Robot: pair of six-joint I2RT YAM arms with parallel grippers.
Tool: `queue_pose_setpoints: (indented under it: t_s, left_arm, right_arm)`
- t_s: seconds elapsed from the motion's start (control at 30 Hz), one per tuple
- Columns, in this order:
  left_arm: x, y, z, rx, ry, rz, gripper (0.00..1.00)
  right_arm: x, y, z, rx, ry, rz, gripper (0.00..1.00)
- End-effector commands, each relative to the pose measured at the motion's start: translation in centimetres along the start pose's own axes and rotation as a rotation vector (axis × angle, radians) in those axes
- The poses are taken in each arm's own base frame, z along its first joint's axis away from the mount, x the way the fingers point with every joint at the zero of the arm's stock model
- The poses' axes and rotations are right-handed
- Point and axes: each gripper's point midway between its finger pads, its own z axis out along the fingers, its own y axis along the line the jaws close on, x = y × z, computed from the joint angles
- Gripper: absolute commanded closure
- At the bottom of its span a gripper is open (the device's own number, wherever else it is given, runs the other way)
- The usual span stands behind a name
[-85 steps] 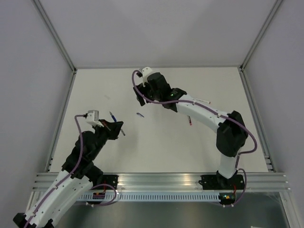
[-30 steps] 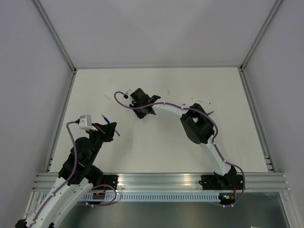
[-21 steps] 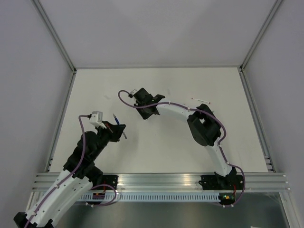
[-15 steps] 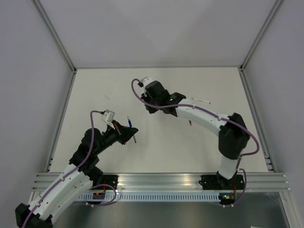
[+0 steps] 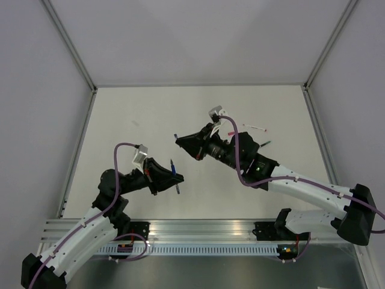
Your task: Insert the pens into the pen caps
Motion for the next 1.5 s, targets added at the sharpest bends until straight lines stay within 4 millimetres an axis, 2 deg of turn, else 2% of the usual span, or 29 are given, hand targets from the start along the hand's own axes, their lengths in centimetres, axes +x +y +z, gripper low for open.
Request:
queue_pose_setpoints:
  t_s: [0.0, 0.07, 0.27, 0.87, 1.03, 1.47]
  left_arm:
    - [-0.5, -2.5, -0.3, 0.114, -0.010, 0.028, 0.98]
    - [-0.7, -2.6, -0.4, 0.116, -0.017, 0.034, 0.98]
    - [-0.9, -2.4, -0.5, 0.092, -0.030, 0.037, 0.98]
    - [-1.0, -1.7, -0.4, 0.049, -0.034, 0.027, 0.98]
    - [-1.0, -1.6, -0.4, 0.044, -0.035, 0.027, 0.98]
    - [-1.1, -1.5, -0.4, 0.034, -0.036, 0.024, 0.98]
  right_arm:
    - [-3.3, 4.7, 0.0, -0.175, -0.157, 0.063, 1.00]
    - [-3.7, 5.6, 0.0, -0.212, -0.190, 0.087, 1.00]
    - [-2.2, 7.0, 0.6, -0.251, -0.179, 0.109, 1.00]
    - [-0.5, 8.0, -0.8, -0.287, -0.155, 0.087, 1.00]
    - [0.2, 7.7, -1.0, -0.280, -0.142, 0.079, 1.00]
    - [0.8, 8.5, -2.0, -0.318, -0.141, 0.076, 1.00]
